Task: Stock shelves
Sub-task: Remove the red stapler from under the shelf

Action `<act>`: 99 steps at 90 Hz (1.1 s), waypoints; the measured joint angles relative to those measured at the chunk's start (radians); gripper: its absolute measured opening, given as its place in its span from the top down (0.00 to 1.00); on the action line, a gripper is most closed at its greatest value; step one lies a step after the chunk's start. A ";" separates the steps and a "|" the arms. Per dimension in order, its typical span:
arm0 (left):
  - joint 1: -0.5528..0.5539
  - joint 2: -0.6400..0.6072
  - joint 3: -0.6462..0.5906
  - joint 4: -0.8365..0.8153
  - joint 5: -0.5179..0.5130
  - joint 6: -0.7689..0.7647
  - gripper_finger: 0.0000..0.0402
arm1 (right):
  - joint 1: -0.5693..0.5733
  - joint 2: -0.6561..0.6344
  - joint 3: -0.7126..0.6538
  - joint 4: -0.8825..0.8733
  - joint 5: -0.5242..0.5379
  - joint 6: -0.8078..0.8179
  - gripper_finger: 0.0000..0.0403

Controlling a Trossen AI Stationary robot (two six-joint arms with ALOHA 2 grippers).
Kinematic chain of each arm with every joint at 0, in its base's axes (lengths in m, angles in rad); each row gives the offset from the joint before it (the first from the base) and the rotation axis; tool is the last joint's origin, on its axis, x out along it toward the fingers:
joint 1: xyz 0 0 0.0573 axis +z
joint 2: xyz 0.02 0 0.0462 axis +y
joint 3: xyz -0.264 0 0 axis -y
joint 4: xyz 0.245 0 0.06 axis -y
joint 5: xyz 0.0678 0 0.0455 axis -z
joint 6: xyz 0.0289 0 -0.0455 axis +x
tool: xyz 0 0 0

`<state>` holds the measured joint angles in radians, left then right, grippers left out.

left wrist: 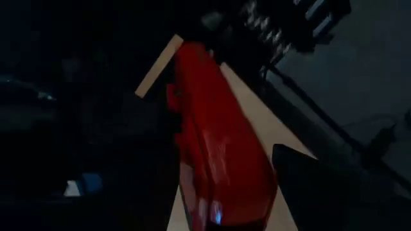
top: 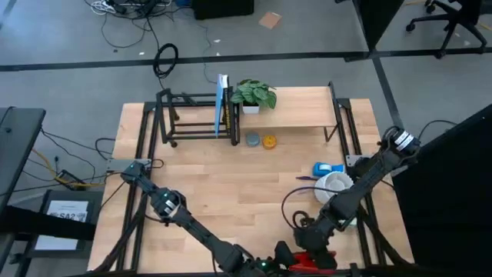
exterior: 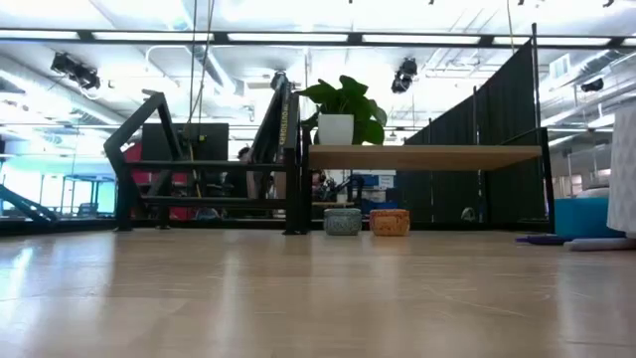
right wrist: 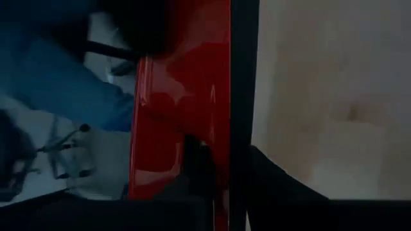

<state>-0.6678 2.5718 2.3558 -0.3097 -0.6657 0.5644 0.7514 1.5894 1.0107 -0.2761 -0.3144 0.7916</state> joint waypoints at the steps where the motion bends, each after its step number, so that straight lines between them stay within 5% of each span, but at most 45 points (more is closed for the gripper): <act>1: 0.000 0.000 0.000 -0.002 -0.005 0.005 0.43 | -0.001 0.000 0.000 0.006 -0.005 0.000 0.94; 20: -0.010 0.001 0.000 -0.008 -0.113 0.000 0.43 | -0.014 -0.001 0.000 0.074 -0.042 0.001 0.94; 55: -0.016 0.001 0.000 0.024 -0.062 -0.117 0.58 | -0.014 -0.002 0.002 0.070 -0.040 -0.002 0.94; 99: -0.005 0.001 -0.001 -0.048 -0.050 -0.305 0.61 | -0.014 -0.002 0.003 -0.024 0.089 0.017 0.82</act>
<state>-0.6731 2.5725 2.3550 -0.3577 -0.7154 0.2595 0.7376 1.5871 1.0134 -0.3000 -0.2256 0.8081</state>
